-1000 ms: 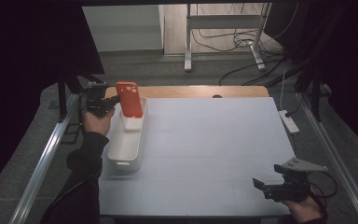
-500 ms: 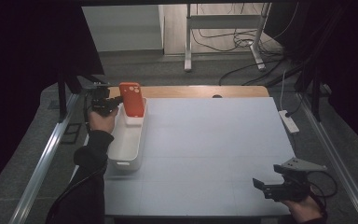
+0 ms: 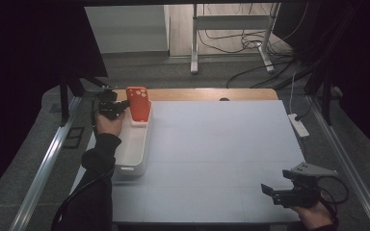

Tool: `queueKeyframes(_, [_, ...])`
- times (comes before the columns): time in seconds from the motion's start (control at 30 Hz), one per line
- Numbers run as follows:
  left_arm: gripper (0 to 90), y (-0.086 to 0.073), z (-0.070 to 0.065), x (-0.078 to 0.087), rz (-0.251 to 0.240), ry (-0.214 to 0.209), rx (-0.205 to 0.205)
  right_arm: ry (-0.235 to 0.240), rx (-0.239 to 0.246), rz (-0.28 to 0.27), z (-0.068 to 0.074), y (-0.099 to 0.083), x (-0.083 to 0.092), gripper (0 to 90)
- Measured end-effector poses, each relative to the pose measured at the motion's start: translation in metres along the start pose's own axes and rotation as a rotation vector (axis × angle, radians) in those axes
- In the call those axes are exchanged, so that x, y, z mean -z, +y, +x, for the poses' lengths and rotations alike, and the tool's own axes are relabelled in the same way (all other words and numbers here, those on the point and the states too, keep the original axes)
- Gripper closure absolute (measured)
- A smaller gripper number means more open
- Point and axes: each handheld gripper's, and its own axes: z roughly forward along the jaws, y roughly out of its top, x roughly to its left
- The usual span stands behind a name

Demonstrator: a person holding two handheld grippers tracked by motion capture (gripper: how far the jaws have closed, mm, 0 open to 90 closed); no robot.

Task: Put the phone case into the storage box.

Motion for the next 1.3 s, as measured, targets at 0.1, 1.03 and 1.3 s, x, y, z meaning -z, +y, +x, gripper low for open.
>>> queueKeyframes(0.1, [89.5,0.000,0.001,-0.002,0.007,0.003,0.001,-0.002,-0.001,0.000,0.000,0.000,0.000,2.4])
queueKeyframes(1.03, [68.2,0.002,0.005,-0.008,0.015,-0.036,-0.018,-0.001,-0.008,0.000,0.000,0.000,0.000,2.6])
queueKeyframes(1.3, [56.9,0.001,0.003,-0.006,0.009,-0.062,-0.032,0.003,-0.002,-0.001,0.000,0.000,0.000,2.6])
